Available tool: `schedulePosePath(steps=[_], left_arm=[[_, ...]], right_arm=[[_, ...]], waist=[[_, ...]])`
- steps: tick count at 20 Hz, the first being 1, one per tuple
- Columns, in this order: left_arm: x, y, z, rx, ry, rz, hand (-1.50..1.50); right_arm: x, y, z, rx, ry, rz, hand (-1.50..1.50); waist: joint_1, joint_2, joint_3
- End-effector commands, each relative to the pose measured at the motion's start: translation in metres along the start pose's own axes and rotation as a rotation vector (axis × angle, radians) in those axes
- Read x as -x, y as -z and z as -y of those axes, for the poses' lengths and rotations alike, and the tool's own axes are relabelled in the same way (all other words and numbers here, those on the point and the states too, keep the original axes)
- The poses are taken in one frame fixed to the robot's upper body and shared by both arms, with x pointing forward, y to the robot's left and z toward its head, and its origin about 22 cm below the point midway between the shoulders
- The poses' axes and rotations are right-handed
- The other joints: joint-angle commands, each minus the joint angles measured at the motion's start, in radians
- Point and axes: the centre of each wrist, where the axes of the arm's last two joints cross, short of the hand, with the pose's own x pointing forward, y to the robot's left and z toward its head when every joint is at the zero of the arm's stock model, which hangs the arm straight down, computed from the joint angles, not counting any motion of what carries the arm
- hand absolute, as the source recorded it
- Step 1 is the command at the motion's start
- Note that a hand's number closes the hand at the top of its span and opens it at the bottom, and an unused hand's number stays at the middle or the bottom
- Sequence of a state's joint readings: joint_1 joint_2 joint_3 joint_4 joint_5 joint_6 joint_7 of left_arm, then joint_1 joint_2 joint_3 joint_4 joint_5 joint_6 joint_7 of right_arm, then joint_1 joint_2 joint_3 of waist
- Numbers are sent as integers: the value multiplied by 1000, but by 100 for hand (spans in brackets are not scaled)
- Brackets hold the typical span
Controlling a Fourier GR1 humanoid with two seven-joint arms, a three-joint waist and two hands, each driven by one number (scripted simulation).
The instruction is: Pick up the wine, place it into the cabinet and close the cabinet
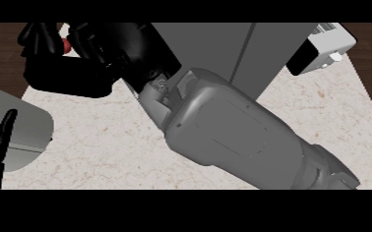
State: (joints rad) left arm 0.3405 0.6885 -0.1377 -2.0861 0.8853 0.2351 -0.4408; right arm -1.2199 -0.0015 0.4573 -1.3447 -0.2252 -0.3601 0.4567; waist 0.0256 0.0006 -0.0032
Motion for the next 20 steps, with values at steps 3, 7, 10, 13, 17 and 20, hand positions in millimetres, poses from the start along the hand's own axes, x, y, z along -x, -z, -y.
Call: schedulePosePath(steps=[3, 7, 10, 13, 17, 20], left_arm=[[-2, -5, 2, 9, -7, -8, -150], [-2, 10, -1, 1, 21, 21, -150], [-5, 12, -7, 13, 6, -2, -150], [8, 2, -3, 11, 7, 0, -150], [0, 13, 5, 10, -6, 5, -150], [9, 5, -2, 5, 16, 5, -150]], right_arm=[[44, 13, 35, 41, 10, -58, 150], [48, 29, 51, 47, -13, -44, 150], [64, 28, 73, 82, -51, -53, 150], [67, 28, 84, 101, -90, -43, 150], [73, 29, 97, 88, -144, -46, 150], [79, 28, 90, 96, -146, -33, 150]], waist=[[-7, 2, 3], [-6, 6, 3], [-3, 8, 2], [-2, 9, 2], [-4, 12, 3], [3, 10, 2]])
